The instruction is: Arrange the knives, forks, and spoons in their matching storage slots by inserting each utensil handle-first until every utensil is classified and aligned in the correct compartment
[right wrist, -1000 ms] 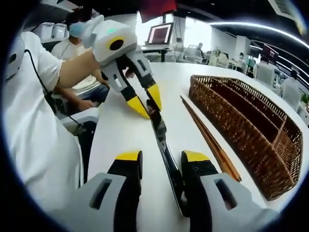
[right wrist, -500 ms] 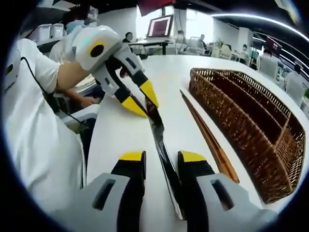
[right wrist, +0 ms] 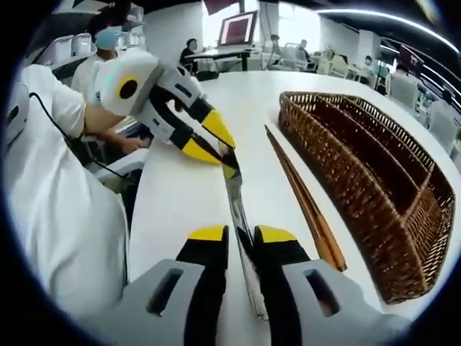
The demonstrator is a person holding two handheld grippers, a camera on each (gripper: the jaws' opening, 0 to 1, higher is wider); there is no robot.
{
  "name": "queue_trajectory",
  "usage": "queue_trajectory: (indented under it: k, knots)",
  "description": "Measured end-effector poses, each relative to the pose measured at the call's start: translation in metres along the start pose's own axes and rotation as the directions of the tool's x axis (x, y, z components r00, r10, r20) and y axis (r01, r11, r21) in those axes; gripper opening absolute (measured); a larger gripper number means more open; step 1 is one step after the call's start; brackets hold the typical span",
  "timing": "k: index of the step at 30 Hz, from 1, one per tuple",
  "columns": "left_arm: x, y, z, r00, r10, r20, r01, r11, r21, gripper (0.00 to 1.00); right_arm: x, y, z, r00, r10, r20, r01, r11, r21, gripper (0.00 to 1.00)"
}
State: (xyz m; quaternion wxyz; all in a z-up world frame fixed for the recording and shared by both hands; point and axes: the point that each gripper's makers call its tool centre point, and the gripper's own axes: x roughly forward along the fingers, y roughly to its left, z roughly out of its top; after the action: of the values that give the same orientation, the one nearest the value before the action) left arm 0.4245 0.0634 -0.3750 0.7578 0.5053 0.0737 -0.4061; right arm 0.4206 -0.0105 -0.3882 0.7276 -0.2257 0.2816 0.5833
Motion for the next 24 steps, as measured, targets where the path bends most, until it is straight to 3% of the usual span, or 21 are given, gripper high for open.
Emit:
queue_trajectory:
  k: [5,24]
  knots:
    - [0.0013,-0.0016,-0.0016,1.0,0.023,-0.004,-0.023,0.998,0.051,0.11,0.0009,0.0012,-0.0011,1.0,0.006,-0.016,-0.006,1.0,-0.025,0.11]
    - [0.0019,0.0002,-0.001,0.999,0.049,0.014,-0.05,0.996,0.069,0.11,0.0009,0.0079,-0.0021,1.0,0.028,-0.003,-0.028,0.999,-0.043,0.08]
